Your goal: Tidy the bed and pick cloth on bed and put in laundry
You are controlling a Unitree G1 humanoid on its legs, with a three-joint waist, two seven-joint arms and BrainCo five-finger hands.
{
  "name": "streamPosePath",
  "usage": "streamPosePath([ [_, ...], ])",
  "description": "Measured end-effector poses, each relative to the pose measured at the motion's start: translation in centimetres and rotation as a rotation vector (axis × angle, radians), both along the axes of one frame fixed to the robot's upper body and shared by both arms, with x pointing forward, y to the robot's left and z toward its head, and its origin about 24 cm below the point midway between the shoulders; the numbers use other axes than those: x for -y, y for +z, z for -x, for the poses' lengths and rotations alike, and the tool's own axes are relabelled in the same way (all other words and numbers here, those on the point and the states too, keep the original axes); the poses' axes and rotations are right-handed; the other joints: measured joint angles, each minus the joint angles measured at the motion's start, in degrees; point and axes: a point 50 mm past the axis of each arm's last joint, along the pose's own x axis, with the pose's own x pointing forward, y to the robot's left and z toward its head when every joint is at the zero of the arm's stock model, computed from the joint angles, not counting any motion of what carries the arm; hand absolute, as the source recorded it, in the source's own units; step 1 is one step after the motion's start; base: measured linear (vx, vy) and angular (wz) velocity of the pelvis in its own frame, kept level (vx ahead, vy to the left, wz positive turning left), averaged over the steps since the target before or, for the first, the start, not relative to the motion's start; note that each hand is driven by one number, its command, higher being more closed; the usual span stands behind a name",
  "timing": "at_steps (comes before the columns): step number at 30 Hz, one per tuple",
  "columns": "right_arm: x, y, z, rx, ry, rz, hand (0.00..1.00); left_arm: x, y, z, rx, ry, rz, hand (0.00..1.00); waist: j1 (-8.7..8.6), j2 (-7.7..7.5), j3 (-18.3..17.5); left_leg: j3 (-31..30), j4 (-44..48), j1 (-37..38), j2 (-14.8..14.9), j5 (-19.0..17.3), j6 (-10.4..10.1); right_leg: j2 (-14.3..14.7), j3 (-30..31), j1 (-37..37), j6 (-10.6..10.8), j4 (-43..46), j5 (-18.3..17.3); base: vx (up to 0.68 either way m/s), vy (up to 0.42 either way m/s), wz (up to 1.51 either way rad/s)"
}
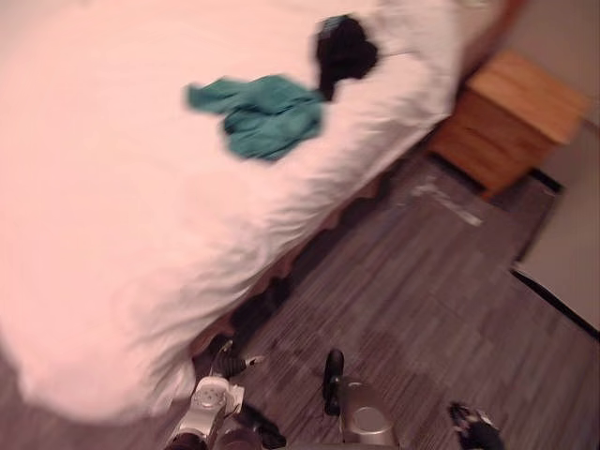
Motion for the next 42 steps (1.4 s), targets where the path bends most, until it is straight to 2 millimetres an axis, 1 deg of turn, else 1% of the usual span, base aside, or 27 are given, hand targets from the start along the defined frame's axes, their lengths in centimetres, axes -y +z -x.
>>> streamPosePath([
  [2,-0.3,-0.1,0.0,-0.014,0.022,-0.002,0.00,1.1,-0.5,0.5,-0.043,-0.051,0.000,0.00,0.00,2.09,-0.18,0.60,5.37,1.14,2.73,-1.26,0.13,1.08,1.98,0.26,-0.48,1.65,-1.74,0.13,-0.151,-0.69],
  [4,-0.9,-0.3,-0.2,-0.038,0.086,0.012,0.00,1.3,-1.9,2.7,-0.192,-0.066,0.033,0.00,0.18,2.65,-0.56,-5.79,23.01,1.52,10.03,-0.75,1.50,2.77,5.06,2.58,-1.16,4.72,-5.96,0.11,-0.173,-1.09],
  [5,-1.2,-0.2,-0.6,-0.048,0.150,0.042,0.00,1.3,-2.6,4.5,-0.257,-0.024,0.072,0.00,1.49,3.62,-0.75,-15.79,33.78,-1.50,13.69,2.41,8.10,5.20,8.54,3.72,-2.22,5.39,-7.35,0.13,-0.180,-1.55],
  [6,-1.3,-0.2,-0.7,-0.051,0.181,0.057,0.00,1.1,-2.7,5.0,-0.256,0.029,0.103,0.00,2.22,4.26,-1.33,-23.97,39.05,-5.19,14.27,6.28,12.04,6.52,10.45,3.78,-3.02,5.43,-7.85,0.18,-0.086,-1.95],
  [7,-1.8,-0.2,-1.3,-0.050,0.237,0.074,0.00,0.9,-2.6,5.3,-0.238,0.107,0.137,0.00,3.73,4.96,-1.74,-38.97,48.35,-11.95,11.85,6.31,9.60,8.69,15.14,3.60,-4.66,5.40,-9.00,0.23,-0.024,-2.11],
  [8,-1.9,-0.2,-2.2,-0.057,0.281,0.089,0.00,0.7,-2.5,5.1,-0.199,0.164,0.167,0.00,5.23,6.20,-1.50,-48.00,55.47,-16.85,7.87,-2.19,5.12,10.48,20.33,3.67,-6.02,5.46,-9.62,0.17,0.024,-2.17],
  [9,-1.8,-0.3,-2.5,-0.065,0.294,0.097,0.00,0.6,-2.4,5.0,-0.177,0.185,0.178,0.00,5.97,6.36,-1.56,-50.27,57.58,-18.54,6.06,-5.03,4.56,11.32,22.37,3.91,-6.16,5.52,-9.59,0.21,0.085,-2.23],
  [11,-2.3,-0.4,-3.0,-0.089,0.380,0.129,0.00,0.2,-2.0,4.6,-0.111,0.231,0.189,0.00,7.10,5.24,-1.47,-51.32,52.93,-21.89,2.31,-10.34,5.65,12.60,28.18,7.28,-5.65,4.13,-9.20,0.24,0.049,-1.68],
  [14,-2.7,-0.3,-3.6,-0.088,0.404,0.150,0.00,-0.2,-1.3,4.1,-0.024,0.255,0.194,0.00,7.49,3.79,-1.18,-51.28,35.74,-27.18,-1.73,-11.28,4.37,12.78,34.69,10.17,-5.15,1.51,-11.09,0.33,0.064,-0.99],
  [15,-2.8,-0.3,-3.7,-0.088,0.413,0.153,0.00,-0.2,-1.2,3.9,-0.014,0.254,0.192,0.00,7.70,3.70,-1.12,-51.35,31.56,-28.24,-2.46,-10.38,4.04,12.68,35.48,10.68,-5.30,1.30,-11.40,0.39,0.133,-0.63],
  [18,-2.8,-0.3,-3.8,-0.094,0.427,0.168,0.00,0.2,-0.8,3.2,0.030,0.240,0.189,0.00,8.22,5.06,0.01,-48.11,8.45,-30.54,-3.62,0.35,0.17,13.62,37.38,15.07,-4.56,-1.62,-14.17,0.42,0.183,-0.29],
  [20,-2.8,-0.2,-3.8,-0.093,0.435,0.176,0.00,0.1,-0.6,3.1,0.047,0.243,0.196,0.00,8.81,5.01,0.27,-46.09,7.67,-31.07,-2.98,3.66,3.27,13.94,38.18,18.24,-5.03,0.39,-18.59,0.50,0.264,-0.31],
  [22,-3.6,-0.4,-3.7,-0.089,0.447,0.159,0.00,-1.1,-0.3,2.8,0.061,0.261,0.181,0.00,9.34,1.23,-1.57,-44.22,15.85,-33.06,-4.88,4.96,6.61,10.32,38.85,17.73,-4.80,4.42,-24.23,0.61,0.261,-0.42],
  [23,-4.1,-0.4,-4.3,-0.074,0.454,0.151,0.00,-1.8,-0.2,2.6,0.061,0.267,0.169,0.00,9.42,-1.68,-1.70,-42.22,19.71,-33.70,-6.15,0.24,9.27,8.03,35.41,14.07,1.38,14.98,-26.22,0.61,0.189,-0.52],
  [24,-4.2,-0.1,-5.2,-0.051,0.461,0.157,0.00,-2.4,0.0,2.2,0.065,0.274,0.159,0.00,9.41,-2.37,-0.71,-41.63,23.34,-33.56,-6.43,-3.53,10.33,5.04,28.66,6.17,9.27,31.79,-22.99,0.61,0.193,-0.46],
  [25,-4.2,-0.2,-5.2,-0.053,0.462,0.155,0.00,-2.5,0.0,2.2,0.063,0.276,0.155,0.00,9.35,-2.53,-0.62,-41.41,24.06,-32.92,-6.60,-4.72,11.07,3.38,26.64,2.94,10.04,38.65,-19.05,0.57,0.227,-0.29],
  [26,-4.3,-0.2,-5.4,-0.058,0.477,0.158,0.00,-2.6,0.0,2.2,0.061,0.268,0.147,0.00,9.34,-2.48,0.75,-40.68,25.60,-28.95,-6.64,-7.47,10.83,-0.18,22.44,-2.78,7.46,52.02,-17.83,0.60,0.220,-0.16],
  [28,-4.6,-0.1,-5.7,-0.056,0.542,0.188,0.00,-2.5,-0.2,2.4,0.042,0.245,0.135,0.00,8.90,-1.26,2.57,-40.52,25.01,-22.21,-5.87,-10.44,11.13,-1.47,18.46,-5.33,4.37,53.77,-19.36,0.55,0.157,-0.08],
  [31,-5.0,0.9,-6.9,0.013,0.562,0.220,0.00,-3.0,-0.7,3.2,-0.010,0.247,0.122,0.00,8.38,-0.25,3.44,-43.10,20.41,-15.16,-5.42,-13.09,9.81,0.90,14.66,-9.33,5.65,31.41,-17.98,0.50,0.017,0.30],
  [32,-5.0,1.0,-6.8,0.023,0.560,0.221,0.00,-3.2,-0.9,3.6,-0.039,0.245,0.123,0.00,7.80,-0.35,3.40,-45.39,18.48,-13.20,-5.33,-13.67,9.04,2.22,15.23,-9.35,6.58,13.91,-12.27,0.61,-0.086,0.82],
  [33,-5.0,1.1,-6.8,0.027,0.557,0.222,0.00,-3.2,-1.0,3.7,-0.050,0.245,0.127,0.00,7.70,-0.42,3.37,-46.32,18.12,-12.82,-5.43,-13.89,8.79,2.32,15.77,-9.33,6.83,8.79,-10.07,0.64,-0.149,1.17],
  [34,-4.8,0.9,-6.1,0.011,0.546,0.220,0.00,-3.6,-1.2,4.0,-0.078,0.242,0.132,0.00,7.35,-1.12,3.12,-49.22,17.49,-11.51,-5.96,-15.26,7.53,1.55,18.95,-10.26,9.39,-2.03,-3.23,0.59,-0.197,1.14],
  [37,-4.9,1.1,-5.7,0.022,0.551,0.220,0.00,-4.9,-1.4,5.4,-0.128,0.261,0.113,0.00,7.74,-3.17,3.02,-55.13,18.29,-5.39,-6.11,-21.63,3.64,-1.37,26.70,-10.35,12.03,-3.34,-1.56,0.64,-0.332,1.02],
  [38,-4.3,1.6,-6.2,0.043,0.557,0.246,0.00,-4.5,-1.8,6.3,-0.159,0.263,0.118,0.00,7.41,-0.83,2.58,-57.49,18.96,-2.91,-2.77,-24.39,3.32,1.05,25.66,-10.56,10.04,3.39,2.90,0.67,-0.433,0.91],
  [39,-3.9,1.8,-6.2,0.047,0.559,0.261,0.00,-4.1,-2.1,6.9,-0.179,0.263,0.128,0.00,7.02,1.13,1.66,-58.27,18.54,-2.24,-0.72,-24.87,4.24,2.50,24.41,-10.91,8.67,6.35,2.36,0.73,-0.397,0.97],
  [41,-3.1,3.3,-8.1,0.104,0.579,0.314,0.00,-3.2,-2.7,8.1,-0.210,0.271,0.171,0.00,7.04,3.64,0.53,-60.31,38.59,-10.74,2.90,-15.59,5.72,3.51,20.06,-9.36,2.98,13.66,-2.71,0.66,-0.399,0.94],
  [42,-2.8,3.7,-8.6,0.118,0.586,0.333,0.00,-3.0,-2.8,8.3,-0.216,0.276,0.186,0.00,7.17,4.22,0.48,-60.32,43.31,-12.93,3.96,-11.81,6.35,3.87,19.18,-7.83,2.45,13.30,-3.76,0.58,-0.371,0.67],
])
